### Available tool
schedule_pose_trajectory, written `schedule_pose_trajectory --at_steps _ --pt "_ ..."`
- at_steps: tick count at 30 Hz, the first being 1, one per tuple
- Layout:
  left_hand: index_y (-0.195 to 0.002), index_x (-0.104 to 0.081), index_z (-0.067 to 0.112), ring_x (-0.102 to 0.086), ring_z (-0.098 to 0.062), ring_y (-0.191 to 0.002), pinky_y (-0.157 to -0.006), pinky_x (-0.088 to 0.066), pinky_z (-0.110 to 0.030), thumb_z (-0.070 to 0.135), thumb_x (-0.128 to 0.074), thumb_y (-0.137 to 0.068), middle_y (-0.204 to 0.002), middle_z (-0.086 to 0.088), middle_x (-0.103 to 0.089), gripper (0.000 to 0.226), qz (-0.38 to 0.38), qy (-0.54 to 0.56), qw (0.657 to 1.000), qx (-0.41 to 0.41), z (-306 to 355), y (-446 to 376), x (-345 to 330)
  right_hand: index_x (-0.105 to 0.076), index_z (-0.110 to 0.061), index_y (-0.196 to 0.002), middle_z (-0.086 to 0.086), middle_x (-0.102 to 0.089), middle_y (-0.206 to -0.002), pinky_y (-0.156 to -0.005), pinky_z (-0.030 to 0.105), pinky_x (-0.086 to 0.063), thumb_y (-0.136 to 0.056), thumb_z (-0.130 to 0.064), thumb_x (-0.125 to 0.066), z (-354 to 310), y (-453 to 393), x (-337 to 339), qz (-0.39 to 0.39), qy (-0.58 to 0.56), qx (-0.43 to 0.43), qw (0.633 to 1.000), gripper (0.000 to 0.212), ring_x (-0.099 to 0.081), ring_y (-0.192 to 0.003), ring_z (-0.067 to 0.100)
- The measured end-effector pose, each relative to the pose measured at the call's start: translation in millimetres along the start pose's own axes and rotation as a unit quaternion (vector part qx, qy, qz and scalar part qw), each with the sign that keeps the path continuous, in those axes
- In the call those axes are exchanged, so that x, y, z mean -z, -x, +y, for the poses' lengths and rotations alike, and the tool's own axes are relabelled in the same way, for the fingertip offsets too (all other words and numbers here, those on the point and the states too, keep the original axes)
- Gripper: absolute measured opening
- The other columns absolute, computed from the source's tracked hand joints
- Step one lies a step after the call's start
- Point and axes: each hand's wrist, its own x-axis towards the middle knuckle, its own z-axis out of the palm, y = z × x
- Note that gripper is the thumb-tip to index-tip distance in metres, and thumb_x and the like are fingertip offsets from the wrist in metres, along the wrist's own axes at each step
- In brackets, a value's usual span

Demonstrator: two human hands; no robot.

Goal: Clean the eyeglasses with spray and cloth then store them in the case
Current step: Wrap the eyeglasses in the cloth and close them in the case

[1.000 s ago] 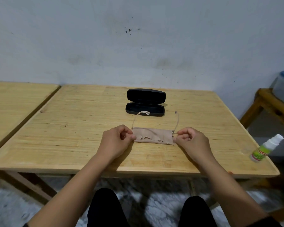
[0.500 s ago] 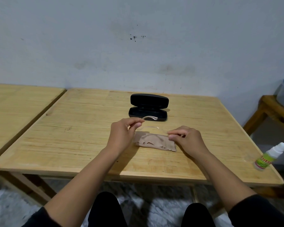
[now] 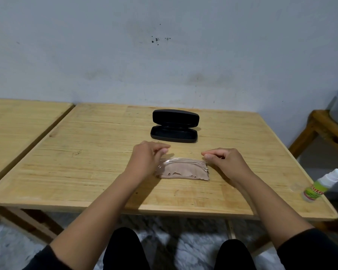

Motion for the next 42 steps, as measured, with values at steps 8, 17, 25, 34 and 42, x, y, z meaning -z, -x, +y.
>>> schedule_pose_trajectory --at_steps 8,17,25,34,42 --pt "-0.099 -0.072 0.023 -0.057 -0.004 -0.088 -0.076 -0.039 -0.018 0.031 -0.060 -0.088 -0.097 0.006 -0.072 0.018 -0.052 0.023 0.992 0.111 -11.3 13.7 7.9 -0.075 -0.015 -0.089 0.006 -0.074 -0.092 -0.085 0.036 -0.056 -0.074 -0.013 -0.077 -3.2 0.4 0.2 -0.037 -0.052 -0.075 0.995 0.016 -0.070 -0.091 0.021" --pt "-0.096 -0.072 0.026 -0.056 -0.002 -0.075 -0.056 -0.032 -0.008 0.032 -0.064 -0.085 -0.084 0.006 -0.068 0.015 -0.006 0.027 0.989 0.142 -9.8 21.5 5.6 -0.072 -0.011 -0.097 0.014 -0.069 -0.089 -0.071 0.026 -0.056 -0.070 -0.005 -0.079 -13.0 17.4 -2.1 -0.056 -0.082 -0.107 0.989 0.028 -0.070 -0.082 0.023" --pt "-0.091 -0.074 0.018 -0.059 -0.003 -0.077 -0.062 -0.034 -0.003 0.020 -0.065 -0.084 -0.084 0.004 -0.071 0.011 0.047 0.085 0.984 0.150 -9.1 27.2 -2.4 -0.072 -0.021 -0.090 -0.001 -0.066 -0.075 -0.051 0.009 -0.044 -0.075 -0.015 -0.076 -10.6 17.6 -11.9 0.019 0.052 -0.052 0.997 0.016 -0.060 -0.064 0.008" --pt "-0.088 -0.074 0.019 -0.065 -0.002 -0.073 -0.068 -0.041 0.001 0.018 -0.069 -0.082 -0.075 0.009 -0.070 0.009 0.149 0.177 0.963 0.138 -1.0 -9.8 7.1 -0.073 -0.013 -0.093 0.002 -0.067 -0.079 -0.048 0.004 -0.042 -0.075 -0.009 -0.075 -32.2 -12.5 -17.4 0.100 -0.049 -0.032 0.993 0.019 -0.061 -0.065 0.008" --pt "-0.086 -0.074 0.019 -0.069 -0.010 -0.075 -0.074 -0.048 -0.013 0.019 -0.071 -0.079 -0.075 0.005 -0.071 0.008 0.173 0.219 0.948 0.156 -11.2 -69.2 6.1 -0.072 -0.018 -0.097 -0.010 -0.065 -0.075 -0.059 0.014 -0.043 -0.077 -0.015 -0.074 -43.9 -67.3 -32.5 0.159 -0.045 -0.033 0.986 0.021 -0.057 -0.067 0.002"
